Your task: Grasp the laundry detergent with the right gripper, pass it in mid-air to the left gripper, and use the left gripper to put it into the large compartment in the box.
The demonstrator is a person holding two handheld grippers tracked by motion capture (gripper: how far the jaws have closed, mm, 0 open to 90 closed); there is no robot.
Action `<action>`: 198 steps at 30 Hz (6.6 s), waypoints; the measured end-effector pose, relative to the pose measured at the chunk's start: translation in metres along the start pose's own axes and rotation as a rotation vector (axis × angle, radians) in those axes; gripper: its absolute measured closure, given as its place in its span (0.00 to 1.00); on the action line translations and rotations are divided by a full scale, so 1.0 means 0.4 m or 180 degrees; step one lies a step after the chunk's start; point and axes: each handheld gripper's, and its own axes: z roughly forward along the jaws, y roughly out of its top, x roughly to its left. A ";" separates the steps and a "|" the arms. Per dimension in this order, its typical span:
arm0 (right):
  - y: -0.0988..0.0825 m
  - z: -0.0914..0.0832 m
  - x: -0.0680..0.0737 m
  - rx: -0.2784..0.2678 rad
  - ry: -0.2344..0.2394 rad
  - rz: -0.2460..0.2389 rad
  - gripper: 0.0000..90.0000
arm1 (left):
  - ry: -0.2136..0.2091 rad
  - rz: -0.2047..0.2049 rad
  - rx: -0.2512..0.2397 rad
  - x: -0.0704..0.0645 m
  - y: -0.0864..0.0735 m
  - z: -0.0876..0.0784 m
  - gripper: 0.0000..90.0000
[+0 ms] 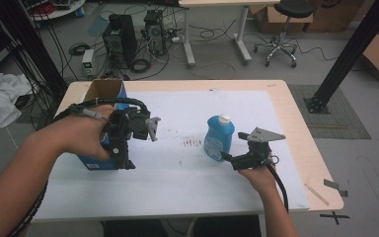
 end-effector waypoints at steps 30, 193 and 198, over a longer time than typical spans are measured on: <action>0.000 0.102 0.008 -0.0170 0.0025 0.0105 0.00 | -0.0032 -0.0045 -0.0016 0.006 -0.017 0.017 0.00; 0.126 0.205 0.312 -0.0168 0.1891 -0.0955 0.51 | -0.0209 0.0124 0.0045 0.002 0.171 0.081 0.00; 0.127 0.210 0.313 -0.0172 0.1893 -0.0945 0.51 | -0.0171 0.0118 0.0068 0.001 0.174 0.088 0.01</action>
